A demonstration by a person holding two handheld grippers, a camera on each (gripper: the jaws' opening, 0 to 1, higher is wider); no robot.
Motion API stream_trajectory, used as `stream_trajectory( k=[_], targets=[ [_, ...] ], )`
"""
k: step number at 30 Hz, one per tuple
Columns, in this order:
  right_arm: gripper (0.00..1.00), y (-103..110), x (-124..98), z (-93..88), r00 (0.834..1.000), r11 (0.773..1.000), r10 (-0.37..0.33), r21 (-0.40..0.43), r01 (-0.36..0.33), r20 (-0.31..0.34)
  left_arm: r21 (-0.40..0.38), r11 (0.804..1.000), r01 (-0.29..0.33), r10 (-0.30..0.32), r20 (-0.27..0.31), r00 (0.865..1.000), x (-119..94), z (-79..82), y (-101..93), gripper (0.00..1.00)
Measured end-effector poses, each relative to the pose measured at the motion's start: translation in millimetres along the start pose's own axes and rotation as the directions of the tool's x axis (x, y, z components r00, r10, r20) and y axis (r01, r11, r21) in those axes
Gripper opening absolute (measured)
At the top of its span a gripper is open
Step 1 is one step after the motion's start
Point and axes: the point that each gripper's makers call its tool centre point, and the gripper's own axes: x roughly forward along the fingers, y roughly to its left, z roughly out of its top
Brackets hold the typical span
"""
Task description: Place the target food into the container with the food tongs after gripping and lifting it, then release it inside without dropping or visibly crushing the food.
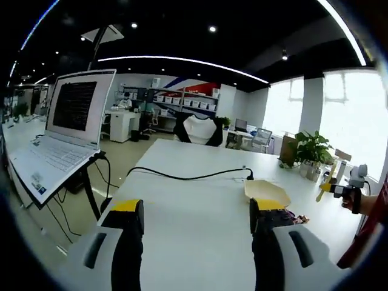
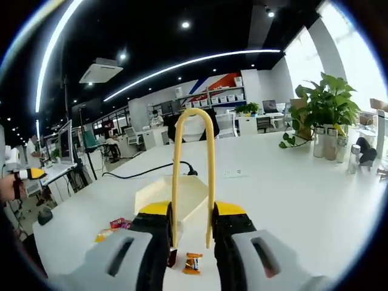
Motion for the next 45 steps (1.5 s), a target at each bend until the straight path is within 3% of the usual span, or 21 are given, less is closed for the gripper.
stream_trajectory(
  k=[4, 7, 9, 11, 13, 16, 17, 18, 20, 22, 23, 29, 34, 40, 45],
  targets=[
    [0.22, -2.2, 5.5, -12.5, 1.000, 1.000, -0.010, 0.010, 0.010, -0.022, 0.017, 1.000, -0.025, 0.025, 0.011, 1.000, -3.3, 3.3, 6.3, 0.84],
    [0.21, -0.9, 12.9, -22.5, 1.000, 0.999, 0.011, -0.042, -0.012, -0.022, 0.020, 0.999, -0.032, 0.032, 0.001, 0.999, -4.5, 0.4, 7.7, 0.84],
    [0.21, 0.8, 17.8, -33.3, 0.999, 0.999, 0.026, 0.030, -0.025, -0.047, 0.018, 0.999, -0.029, 0.029, -0.016, 0.999, -4.5, -3.4, 6.8, 0.83],
    [0.20, -6.1, 23.8, -42.2, 0.999, 1.000, 0.005, 0.025, -0.004, -0.052, 0.017, 0.999, -0.028, 0.028, -0.019, 0.999, -4.6, -4.5, 5.5, 0.83],
    [0.20, -7.5, 27.0, -57.2, 0.996, 0.997, 0.005, 0.071, 0.002, -0.091, 0.019, 0.999, -0.027, 0.027, -0.016, 1.000, -5.4, -3.6, 3.8, 0.83],
    [0.19, -6.4, 29.5, -73.5, 0.992, 0.999, 0.027, 0.049, -0.021, -0.122, 0.027, 0.999, -0.027, 0.027, -0.018, 0.999, -7.8, -2.2, 4.0, 0.83],
    [0.17, -12.7, 27.6, -90.5, 0.983, 1.000, -0.002, -0.005, 0.001, -0.183, 0.024, 0.999, -0.027, 0.028, -0.011, 1.000, -9.6, -0.4, 5.1, 0.83],
    [0.17, -8.1, 39.8, -74.3, 0.998, 0.998, 0.051, -0.042, -0.053, -0.045, 0.016, 0.999, -0.028, 0.028, -0.002, 1.000, -10.5, 1.3, 5.8, 0.83],
    [0.15, -18.1, 36.2, -91.6, 0.989, 0.999, 0.011, 0.041, -0.005, -0.145, 0.002, 0.999, -0.032, 0.032, 0.005, 0.999, -12.4, 2.7, 7.6, 0.83],
    [0.14, -19.1, 36.6, -96.4, 0.988, 1.000, 0.031, 0.003, -0.031, -0.149, -0.003, 0.999, -0.035, 0.035, 0.010, 0.999, -13.1, 2.7, 8.4, 0.83],
    [0.13, -6.3, 27.5, -82.4, 0.987, 0.999, 0.035, -0.032, -0.041, -0.154, -0.005, 0.999, -0.035, 0.035, 0.012, 0.999, -12.9, 2.5, 8.4, 0.82],
    [0.13, -8.4, 30.5, -77.0, 0.978, 0.998, 0.040, -0.043, -0.050, -0.203, -0.006, 1.000, -0.014, 0.014, 0.002, 1.000, -11.1, -1.7, 0.4, 0.82],
    [0.14, -0.9, 36.2, -36.0, 0.989, 0.995, 0.083, -0.045, -0.089, -0.121, 0.024, 1.000, -0.006, 0.006, -0.005, 1.000, -15.4, -3.5, -3.6, 0.81],
    [0.14, 30.1, 82.7, 10.5, 0.980, 0.977, 0.192, -0.084, -0.196, -0.061, 0.012, 1.000, -0.005, 0.005, -0.023, 1.000, -27.9, -15.0, -7.2, 0.81],
    [0.14, 58.2, 121.8, 28.9, 0.968, 0.959, 0.249, -0.133, -0.252, -0.042, 0.011, 0.999, -0.048, 0.048, -0.020, 0.999, -48.0, -16.8, -2.3, 0.80]
  ],
)
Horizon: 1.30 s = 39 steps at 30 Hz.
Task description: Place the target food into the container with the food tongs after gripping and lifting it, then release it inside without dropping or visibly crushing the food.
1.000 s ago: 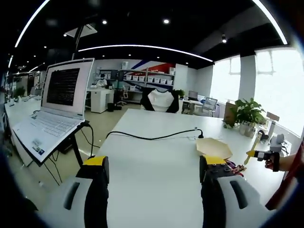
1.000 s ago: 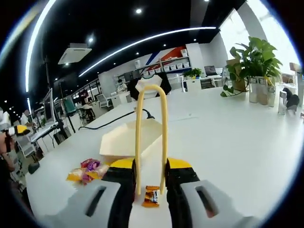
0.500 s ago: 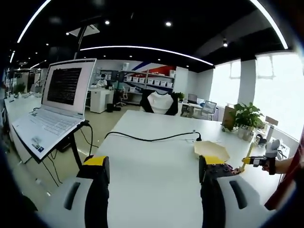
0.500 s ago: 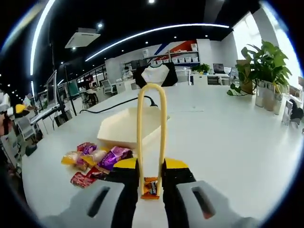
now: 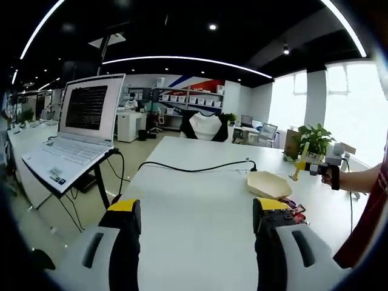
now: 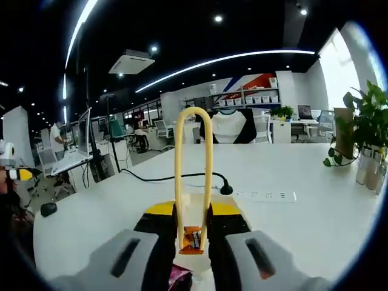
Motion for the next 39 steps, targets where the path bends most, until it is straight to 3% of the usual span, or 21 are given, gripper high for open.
stream_trajectory(
  k=[6, 9, 13, 20, 26, 33, 39],
  targets=[
    [0.18, 16.7, 32.9, 6.6, 0.999, 0.997, 0.043, -0.064, -0.042, 0.011, -0.008, 0.999, -0.053, 0.053, 0.011, 0.999, -22.2, -0.4, 8.6, 0.80],
    [0.18, 18.1, 35.1, 9.1, 0.999, 0.996, 0.045, -0.076, -0.044, 0.008, -0.055, 0.997, -0.047, 0.049, 0.029, 0.998, -28.7, 0.2, 7.7, 0.80],
    [0.18, 22.2, 28.9, 14.5, 0.998, 0.996, 0.063, -0.067, -0.061, 0.016, -0.044, 0.998, -0.054, 0.055, 0.024, 0.998, -27.2, -1.1, 9.1, 0.80],
    [0.19, 20.8, -30.7, 35.5, 0.995, 0.997, 0.070, -0.043, -0.068, 0.066, -0.036, 0.999, 0.022, -0.021, 0.024, 0.999, 1.7, 2.5, -5.9, 0.79],
    [0.19, 4.7, -93.3, 35.5, 0.995, 1.000, -0.004, -0.023, 0.006, 0.100, 0.015, 0.993, 0.120, -0.120, 0.018, 0.993, 36.9, 13.6, -31.5, 0.79],
    [0.20, -7.5, -159.0, 19.8, 0.986, 0.992, -0.122, 0.020, 0.121, 0.117, 0.070, 0.975, 0.211, -0.213, 0.021, 0.977, 66.9, 32.0, -58.4, 0.79],
    [0.20, -8.3, -187.7, 4.1, 0.976, 0.981, -0.194, 0.034, 0.192, 0.101, 0.081, 0.965, 0.250, -0.251, 0.004, 0.968, 77.8, 32.0, -69.3, 0.78]
  ],
)
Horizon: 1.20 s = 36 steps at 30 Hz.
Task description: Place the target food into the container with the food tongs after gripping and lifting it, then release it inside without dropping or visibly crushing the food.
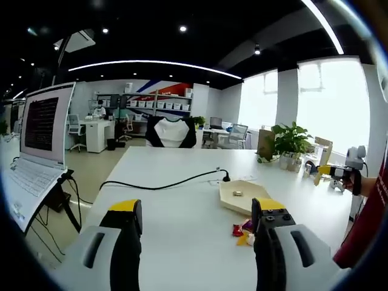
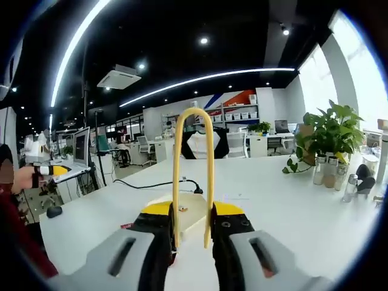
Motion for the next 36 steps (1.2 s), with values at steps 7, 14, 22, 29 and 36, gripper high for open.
stream_trajectory(
  k=[7, 14, 22, 29, 36],
  targets=[
    [0.20, 6.2, -3.4, -4.8, 1.000, 1.000, -0.010, 0.008, 0.010, -0.009, 0.006, 1.000, 0.014, -0.014, -0.005, 1.000, 2.0, -0.9, -1.8, 0.78],
    [0.20, 30.4, 5.1, -14.9, 0.998, 0.998, 0.049, 0.042, -0.047, -0.034, 0.009, 1.000, 0.004, -0.004, -0.018, 1.000, -1.6, -3.3, 3.6, 0.78],
    [0.19, 67.1, 24.2, -93.0, 0.983, 0.989, 0.087, 0.135, -0.065, -0.161, -0.004, 1.000, -0.017, 0.017, -0.020, 1.000, -9.0, -7.0, 8.9, 0.78],
    [0.19, 95.9, 42.1, -108.7, 0.971, 0.985, 0.158, 0.091, -0.144, -0.177, 0.017, 0.999, -0.032, 0.033, -0.036, 0.999, -18.0, -5.3, 12.8, 0.78],
    [0.16, 100.0, 48.0, -139.9, 0.957, 0.984, 0.177, 0.052, -0.169, -0.231, 0.023, 0.998, -0.052, 0.053, -0.038, 0.998, -26.2, -4.9, 17.8, 0.78]
  ],
)
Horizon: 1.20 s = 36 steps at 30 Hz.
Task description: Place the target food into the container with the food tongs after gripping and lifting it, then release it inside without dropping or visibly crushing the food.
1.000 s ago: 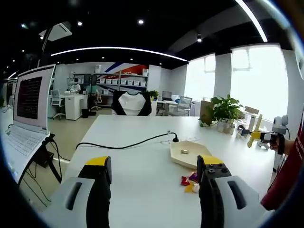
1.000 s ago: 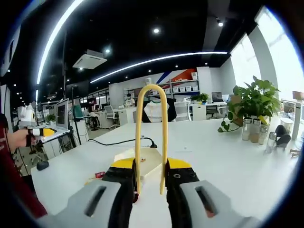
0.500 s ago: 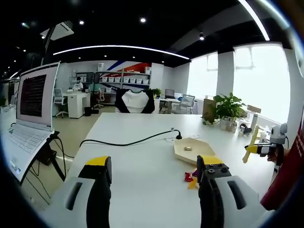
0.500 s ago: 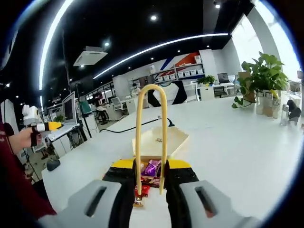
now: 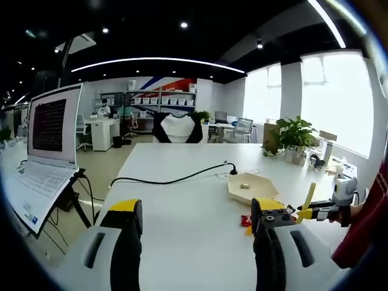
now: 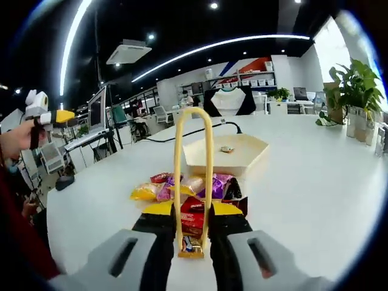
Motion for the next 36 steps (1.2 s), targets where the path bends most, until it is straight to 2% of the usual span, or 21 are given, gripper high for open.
stream_trajectory(
  k=[5, 7, 9, 11, 14, 15, 16, 19, 20, 23, 27, 31, 34, 36],
  targets=[
    [0.14, -1.2, -1.4, -0.3, 1.000, 1.000, -0.010, -0.012, 0.010, 0.004, -0.009, 1.000, -0.005, 0.005, -0.001, 1.000, -1.4, -2.9, 1.1, 0.78],
    [0.14, -1.3, -2.9, -1.5, 0.999, 1.000, -0.001, 0.015, 0.002, -0.047, -0.008, 1.000, -0.004, 0.004, 0.000, 1.000, -1.0, -3.6, -0.2, 0.78],
    [0.14, 1.4, -8.7, 11.4, 1.000, 1.000, 0.006, -0.009, -0.006, -0.020, -0.008, 1.000, -0.002, 0.002, 0.003, 1.000, -0.9, -3.3, -1.1, 0.78],
    [0.14, 6.2, -18.8, 38.9, 0.999, 0.999, 0.043, -0.009, -0.043, 0.031, -0.009, 1.000, -0.007, 0.007, 0.006, 1.000, -2.0, -4.3, -0.3, 0.78],
    [0.14, 3.9, -16.7, 80.0, 0.993, 0.998, 0.057, -0.030, -0.054, 0.102, -0.020, 1.000, -0.014, 0.014, 0.004, 1.000, -4.3, -9.6, 3.0, 0.78],
    [0.14, 0.4, -11.5, 98.6, 0.989, 0.998, 0.059, -0.019, -0.056, 0.138, -0.025, 0.999, -0.021, 0.021, 0.002, 1.000, -5.4, -12.4, 4.8, 0.78],
    [0.14, -1.8, -6.6, 109.9, 0.984, 0.998, 0.067, -0.010, -0.066, 0.162, -0.031, 0.999, -0.026, 0.026, 0.000, 1.000, -6.4, -14.0, 5.8, 0.78],
    [0.14, -8.9, 10.1, 139.5, 0.976, 0.997, 0.069, -0.032, -0.063, 0.205, -0.039, 0.999, -0.030, 0.030, -0.001, 1.000, -10.7, -16.9, 6.4, 0.78],
    [0.14, -12.6, 23.9, 155.3, 0.973, 0.996, 0.075, -0.053, -0.065, 0.217, -0.035, 0.999, -0.037, 0.037, -0.003, 0.999, -14.5, -17.7, 7.4, 0.78],
    [0.14, -19.4, 46.9, 175.8, 0.969, 0.995, 0.071, -0.091, -0.051, 0.236, -0.035, 0.997, -0.070, 0.070, 0.000, 0.998, -25.8, -18.8, 14.1, 0.78],
    [0.14, -27.4, 71.0, 186.1, 0.970, 0.994, 0.057, -0.100, -0.034, 0.235, -0.057, 0.992, -0.114, 0.115, 0.002, 0.993, -42.6, -23.4, 24.8, 0.78],
    [0.18, -42.3, 95.7, 183.4, 0.976, 0.996, 0.029, -0.085, -0.011, 0.217, -0.079, 0.985, -0.154, 0.154, 0.002, 0.988, -57.9, -28.2, 33.0, 0.78],
    [0.18, -46.1, 97.8, 184.7, 0.977, 0.996, 0.022, -0.088, -0.003, 0.212, -0.085, 0.982, -0.168, 0.169, 0.004, 0.986, -62.4, -28.8, 35.1, 0.78],
    [0.18, -45.1, 90.9, 191.1, 0.974, 0.996, 0.028, -0.089, -0.008, 0.224, -0.084, 0.982, -0.171, 0.172, 0.005, 0.985, -62.2, -28.5, 34.9, 0.78]
  ],
)
